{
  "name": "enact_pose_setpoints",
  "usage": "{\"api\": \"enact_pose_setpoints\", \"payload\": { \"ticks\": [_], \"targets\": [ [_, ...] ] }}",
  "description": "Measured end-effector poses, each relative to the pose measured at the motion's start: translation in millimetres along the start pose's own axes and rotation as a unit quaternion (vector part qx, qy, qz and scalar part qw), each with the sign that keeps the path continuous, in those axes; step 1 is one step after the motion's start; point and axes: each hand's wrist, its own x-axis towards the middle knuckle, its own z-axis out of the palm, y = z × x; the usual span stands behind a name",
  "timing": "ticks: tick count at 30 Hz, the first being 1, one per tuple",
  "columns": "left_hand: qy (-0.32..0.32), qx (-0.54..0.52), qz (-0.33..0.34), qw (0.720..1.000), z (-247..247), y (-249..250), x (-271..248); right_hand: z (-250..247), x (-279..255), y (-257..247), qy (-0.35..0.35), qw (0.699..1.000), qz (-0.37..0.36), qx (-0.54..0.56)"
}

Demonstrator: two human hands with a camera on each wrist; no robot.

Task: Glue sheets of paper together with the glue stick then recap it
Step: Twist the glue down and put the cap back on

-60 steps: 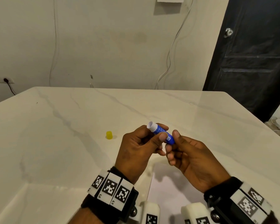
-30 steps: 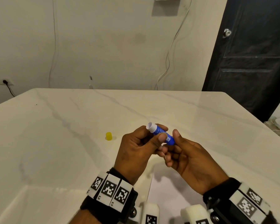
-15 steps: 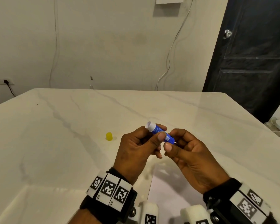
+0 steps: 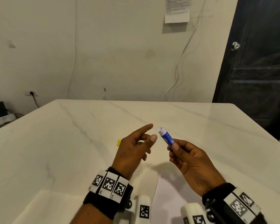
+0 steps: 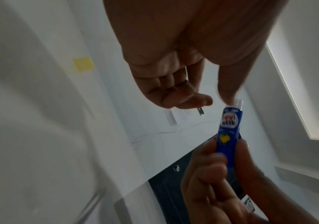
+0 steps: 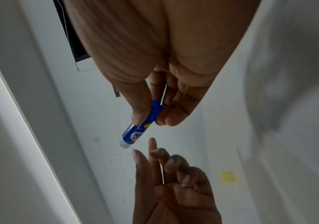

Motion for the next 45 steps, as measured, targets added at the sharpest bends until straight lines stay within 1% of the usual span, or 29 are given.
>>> {"api": "enact_pose_setpoints", "payload": {
  "ticks": [2,4,6,7,8,10,12,13,14,16,19,23,25,26,27,28,30,31,32,33,34,35,36,37,38,40,42,45],
  "targets": [
    [0.021,0.035,-0.006,0.999,-14,6,9,0,1,0,0.005,1.000,0.005,0.008],
    [0.034,0.096,-0.010,0.995,-33,14,20,2,1,0,0.002,1.000,0.008,0.014],
    [0.046,0.187,-0.018,0.981,-56,14,35,4,-1,0,-0.001,1.000,0.008,0.023],
    [0.053,0.238,-0.025,0.969,-66,12,43,5,-2,-1,-0.002,1.000,0.009,0.024],
    [0.060,0.294,-0.035,0.953,-76,9,50,6,-3,-2,-0.002,1.000,0.011,0.021],
    [0.047,0.422,-0.061,0.903,-89,3,63,6,-4,-2,-0.003,1.000,0.012,0.021],
    [-0.001,0.525,-0.088,0.846,-92,0,71,7,-4,-1,-0.005,1.000,0.012,0.028],
    [-0.023,0.553,-0.102,0.827,-91,-1,75,7,-4,-2,-0.007,0.999,0.012,0.030],
    [-0.041,0.566,-0.118,0.815,-91,-3,77,7,-4,-2,-0.009,0.999,0.013,0.032],
    [-0.066,0.574,-0.148,0.803,-88,-10,83,7,-5,-3,-0.013,0.999,0.013,0.035],
    [-0.080,0.588,-0.173,0.786,-85,-24,89,7,-5,-4,-0.016,0.999,0.011,0.036],
    [-0.075,0.599,-0.174,0.778,-82,-28,94,6,-4,-4,-0.018,0.999,0.011,0.036],
    [-0.074,0.596,-0.173,0.781,-80,-26,92,5,-4,-4,-0.019,0.999,0.011,0.035],
    [-0.065,0.582,-0.173,0.792,-79,-25,89,5,-4,-4,-0.019,0.999,0.011,0.034],
    [-0.045,0.548,-0.172,0.818,-78,-24,86,5,-4,-4,-0.019,0.999,0.012,0.034],
    [-0.015,0.489,-0.165,0.856,-76,-23,83,4,-3,-4,-0.018,0.999,0.010,0.035],
    [0.042,0.297,-0.140,0.944,-69,-18,71,3,-3,-5,-0.015,0.999,0.008,0.038],
    [0.056,0.181,-0.137,0.972,-61,-15,62,3,-3,-5,-0.015,0.999,0.008,0.040],
    [0.061,0.060,-0.140,0.986,-51,-11,52,3,-3,-6,-0.015,0.999,0.008,0.043],
    [0.060,-0.054,-0.151,0.985,-40,-9,42,3,-3,-6,-0.014,0.999,0.006,0.043],
    [0.055,-0.156,-0.164,0.973,-29,-8,33,3,-3,-6,-0.013,0.999,0.005,0.042],
    [0.046,-0.237,-0.175,0.954,-19,-11,25,2,-3,-5,-0.012,0.999,0.004,0.039],
    [0.041,-0.290,-0.178,0.939,-11,-15,18,2,-4,-5,-0.013,0.999,0.003,0.036],
    [0.040,-0.313,-0.175,0.933,-4,-18,13,2,-4,-4,-0.012,0.999,0.003,0.033],
    [0.038,-0.315,-0.168,0.933,2,-21,9,1,-3,-3,-0.010,1.000,0.002,0.028],
    [0.031,-0.303,-0.140,0.942,8,-22,6,2,-2,-1,-0.007,1.000,0.003,0.019],
    [0.021,-0.307,-0.113,0.945,10,-18,6,1,-2,0,-0.006,1.000,0.004,0.007],
    [0.013,-0.303,-0.098,0.948,10,-17,6,1,-1,2,-0.005,1.000,0.008,-0.020]
  ]
}}
